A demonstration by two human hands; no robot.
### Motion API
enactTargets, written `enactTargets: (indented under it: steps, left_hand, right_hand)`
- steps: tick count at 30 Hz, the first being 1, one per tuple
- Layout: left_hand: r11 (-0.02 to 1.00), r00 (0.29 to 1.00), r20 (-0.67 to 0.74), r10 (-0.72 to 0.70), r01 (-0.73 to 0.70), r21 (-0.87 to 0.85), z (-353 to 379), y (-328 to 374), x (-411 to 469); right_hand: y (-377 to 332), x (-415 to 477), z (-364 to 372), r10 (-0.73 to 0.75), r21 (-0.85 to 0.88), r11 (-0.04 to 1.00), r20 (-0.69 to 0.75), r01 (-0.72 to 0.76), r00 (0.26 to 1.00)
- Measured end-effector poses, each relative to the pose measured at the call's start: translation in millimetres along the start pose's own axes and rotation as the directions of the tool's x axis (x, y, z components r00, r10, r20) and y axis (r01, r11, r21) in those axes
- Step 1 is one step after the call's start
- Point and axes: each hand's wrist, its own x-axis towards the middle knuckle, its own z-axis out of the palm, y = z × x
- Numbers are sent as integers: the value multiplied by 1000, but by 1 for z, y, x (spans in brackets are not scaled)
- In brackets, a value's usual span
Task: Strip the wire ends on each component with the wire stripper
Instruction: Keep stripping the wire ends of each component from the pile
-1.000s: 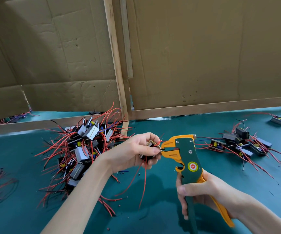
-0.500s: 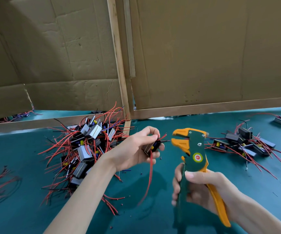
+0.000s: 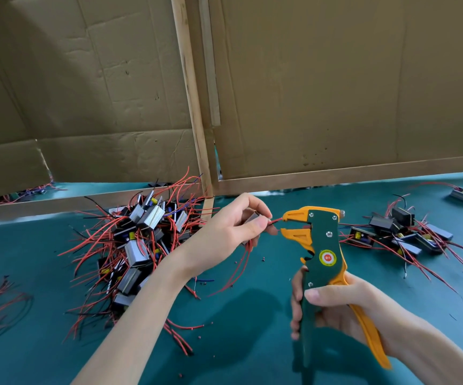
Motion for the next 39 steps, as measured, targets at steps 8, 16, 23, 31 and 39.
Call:
enactTargets:
  steps: [8, 16, 23, 31, 39]
  left_hand:
    - [987, 1000, 26, 11, -15, 161, 2, 6, -4]
    - [980, 999, 45, 1, -10, 201, 5, 7, -3]
    - [978, 998, 51, -26, 15, 208, 3, 10, -4]
    - [953, 987, -12, -158, 156, 258, 0, -8, 2]
    - [984, 972, -235, 13, 29, 174, 0, -2, 13]
  right_hand:
    - [-3, -3, 2, 1, -15, 1000, 13, 0, 1000]
    - [1, -3, -2, 1, -68, 998, 11, 0, 1000]
    - [3, -7, 5, 8, -118, 993, -153, -27, 988]
    - [11, 4, 3, 69, 154, 985, 53, -76, 996]
    - [7, 13, -23, 241, 442, 891, -260, -107, 935]
